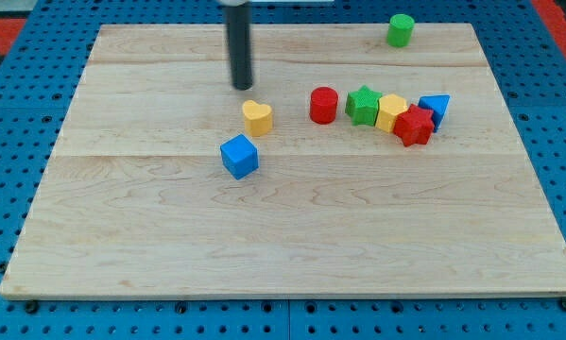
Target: Push the yellow heart below the green star
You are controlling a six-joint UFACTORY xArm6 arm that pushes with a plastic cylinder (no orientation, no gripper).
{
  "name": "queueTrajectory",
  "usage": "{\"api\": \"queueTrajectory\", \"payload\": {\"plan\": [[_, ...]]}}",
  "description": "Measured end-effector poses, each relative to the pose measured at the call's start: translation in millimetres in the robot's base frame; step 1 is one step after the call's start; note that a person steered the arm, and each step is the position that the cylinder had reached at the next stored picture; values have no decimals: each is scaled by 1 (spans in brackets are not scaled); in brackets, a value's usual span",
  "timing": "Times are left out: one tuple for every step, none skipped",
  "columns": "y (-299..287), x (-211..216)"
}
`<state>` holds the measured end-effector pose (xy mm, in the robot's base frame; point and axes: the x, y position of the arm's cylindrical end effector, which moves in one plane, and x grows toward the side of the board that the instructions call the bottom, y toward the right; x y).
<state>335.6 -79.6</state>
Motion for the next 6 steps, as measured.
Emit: {"api": "queueTrajectory", "payload": {"plan": [[7,34],[13,53],[81,59],[133,66],[142,119],[52,158]]}}
